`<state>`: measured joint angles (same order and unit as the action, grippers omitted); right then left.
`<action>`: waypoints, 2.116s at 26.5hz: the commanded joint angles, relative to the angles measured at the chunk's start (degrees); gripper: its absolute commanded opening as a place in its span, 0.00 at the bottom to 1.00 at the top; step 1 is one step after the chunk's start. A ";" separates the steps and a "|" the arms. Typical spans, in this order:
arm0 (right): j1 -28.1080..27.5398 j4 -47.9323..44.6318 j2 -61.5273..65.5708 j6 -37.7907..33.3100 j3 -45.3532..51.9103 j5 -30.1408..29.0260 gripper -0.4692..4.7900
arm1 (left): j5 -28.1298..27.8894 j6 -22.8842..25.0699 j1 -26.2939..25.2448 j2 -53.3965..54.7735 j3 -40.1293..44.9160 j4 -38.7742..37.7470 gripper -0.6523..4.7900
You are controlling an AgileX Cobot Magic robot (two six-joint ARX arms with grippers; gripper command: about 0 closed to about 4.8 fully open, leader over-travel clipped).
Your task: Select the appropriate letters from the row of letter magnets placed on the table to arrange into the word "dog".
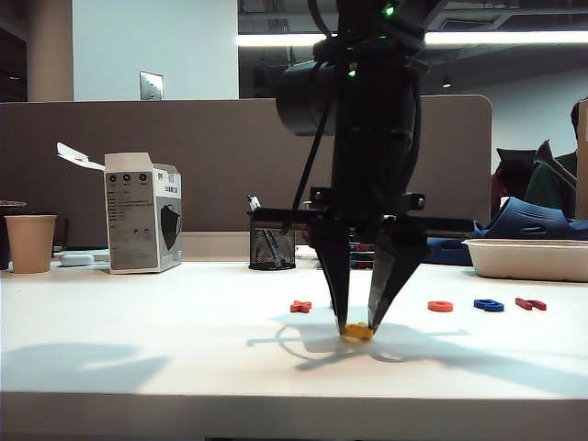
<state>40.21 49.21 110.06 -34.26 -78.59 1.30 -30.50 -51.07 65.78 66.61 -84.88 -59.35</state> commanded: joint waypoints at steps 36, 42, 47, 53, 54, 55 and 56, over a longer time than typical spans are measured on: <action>0.07 1.20 -0.37 -0.26 -0.02 0.04 0.43 | -0.35 0.07 0.00 -0.13 -0.20 0.13 0.11; 0.07 1.64 -0.46 -0.22 -0.04 -0.15 0.55 | -0.35 0.07 0.00 -0.13 -0.20 0.13 0.11; 0.02 1.44 -1.95 -0.22 -0.17 -0.04 0.55 | -0.35 0.04 0.00 -0.13 -0.20 0.13 0.11; -0.20 1.57 -3.37 0.28 -1.62 0.55 0.55 | -0.35 0.07 0.00 -0.13 -0.20 0.13 0.11; -0.20 1.60 -3.41 0.83 -2.03 0.59 0.55 | -0.35 0.07 0.00 -0.13 -0.20 0.13 0.11; -0.42 1.57 -3.41 1.90 -2.69 0.79 0.55 | -0.35 0.07 0.00 -0.13 -0.20 0.13 0.11; -0.79 1.73 -3.41 2.64 -3.26 1.46 0.55 | -0.35 0.04 0.00 -0.13 -0.20 0.13 0.11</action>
<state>39.86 51.07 107.11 -33.30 -80.84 1.58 -30.52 -51.07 65.78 66.61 -84.88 -59.35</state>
